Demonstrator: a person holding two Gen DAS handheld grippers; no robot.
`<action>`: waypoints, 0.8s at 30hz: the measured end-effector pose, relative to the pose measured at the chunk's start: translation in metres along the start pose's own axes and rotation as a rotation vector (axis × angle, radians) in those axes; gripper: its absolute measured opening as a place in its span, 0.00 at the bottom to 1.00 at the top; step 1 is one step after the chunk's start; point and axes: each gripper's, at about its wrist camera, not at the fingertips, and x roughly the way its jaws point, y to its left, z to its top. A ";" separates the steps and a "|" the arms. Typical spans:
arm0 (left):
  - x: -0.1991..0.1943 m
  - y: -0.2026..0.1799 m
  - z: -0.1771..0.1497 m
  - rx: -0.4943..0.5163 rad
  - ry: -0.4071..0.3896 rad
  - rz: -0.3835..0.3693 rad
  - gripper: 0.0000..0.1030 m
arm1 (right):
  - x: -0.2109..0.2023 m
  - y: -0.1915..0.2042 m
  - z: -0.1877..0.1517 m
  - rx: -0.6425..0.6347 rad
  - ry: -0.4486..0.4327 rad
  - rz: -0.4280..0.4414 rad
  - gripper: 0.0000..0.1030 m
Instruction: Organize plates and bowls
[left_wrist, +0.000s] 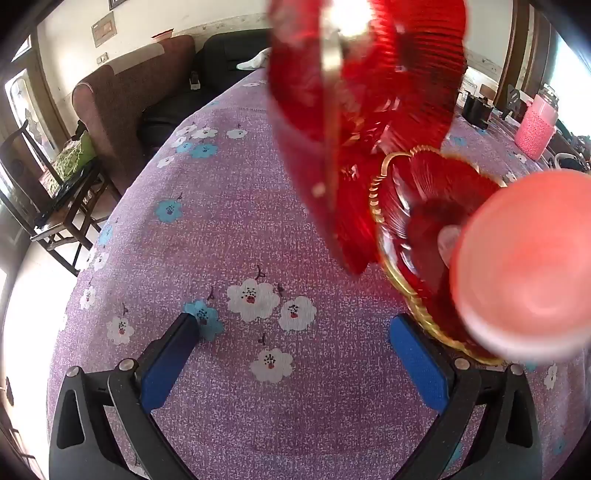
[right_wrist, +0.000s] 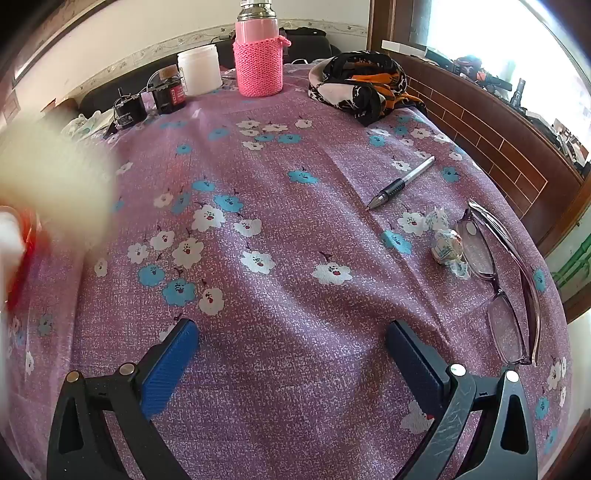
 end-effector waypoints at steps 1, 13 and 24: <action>0.000 0.000 0.000 0.000 0.000 0.001 1.00 | 0.000 0.000 0.000 0.001 0.001 0.001 0.99; 0.000 -0.001 -0.001 0.000 -0.001 0.001 1.00 | 0.000 0.000 0.000 0.001 0.001 0.002 0.99; 0.002 -0.001 -0.002 0.000 0.002 0.001 1.00 | 0.000 0.000 0.000 0.001 0.001 0.002 0.99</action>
